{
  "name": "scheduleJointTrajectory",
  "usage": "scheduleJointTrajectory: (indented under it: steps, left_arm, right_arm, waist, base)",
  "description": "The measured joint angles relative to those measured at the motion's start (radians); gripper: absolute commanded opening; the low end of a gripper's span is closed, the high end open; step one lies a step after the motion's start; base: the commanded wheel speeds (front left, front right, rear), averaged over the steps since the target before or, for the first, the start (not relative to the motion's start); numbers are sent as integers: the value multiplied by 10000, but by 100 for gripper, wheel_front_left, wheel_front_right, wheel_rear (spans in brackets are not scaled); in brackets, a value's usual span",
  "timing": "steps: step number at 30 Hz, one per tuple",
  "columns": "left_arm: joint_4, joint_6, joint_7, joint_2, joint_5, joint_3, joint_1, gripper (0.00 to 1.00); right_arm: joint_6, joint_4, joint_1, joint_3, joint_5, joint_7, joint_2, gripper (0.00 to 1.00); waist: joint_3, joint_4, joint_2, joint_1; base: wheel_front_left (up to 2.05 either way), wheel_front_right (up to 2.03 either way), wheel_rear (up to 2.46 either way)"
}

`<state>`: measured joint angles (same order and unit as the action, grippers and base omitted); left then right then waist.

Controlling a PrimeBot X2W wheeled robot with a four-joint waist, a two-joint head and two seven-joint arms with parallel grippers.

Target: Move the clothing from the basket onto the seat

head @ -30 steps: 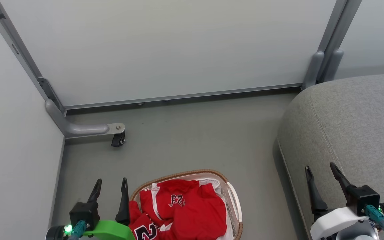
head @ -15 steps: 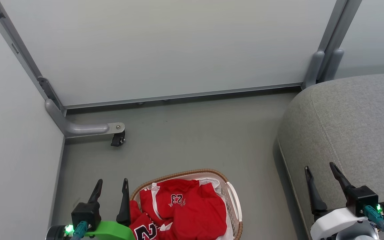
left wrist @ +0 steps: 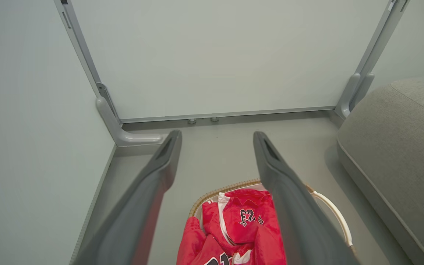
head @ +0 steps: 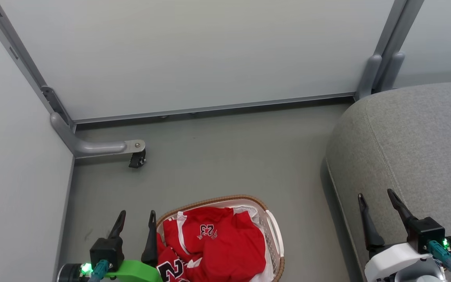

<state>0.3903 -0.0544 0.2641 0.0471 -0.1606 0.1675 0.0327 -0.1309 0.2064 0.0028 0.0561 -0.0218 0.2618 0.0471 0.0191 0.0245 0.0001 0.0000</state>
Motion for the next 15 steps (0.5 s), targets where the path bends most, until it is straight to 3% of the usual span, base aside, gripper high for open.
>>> scheduleJointTrajectory:
  steps: [8, 15]
  left_arm:
    - [399, -88, 6, 2, 362, 368, 972, 100]
    - [2320, -249, 6, -2, 905, 696, 2997, 100]
  right_arm:
    - [0, -347, -746, -125, 75, 0, 2, 100]
    - [0, -606, -2024, -451, 31, 0, 8, 100]
  waist:
    - [695, -85, 0, 0]
    - [2028, -345, 0, 0]
  base:
    - [0, 0, 0]
    - [0, 0, 0]
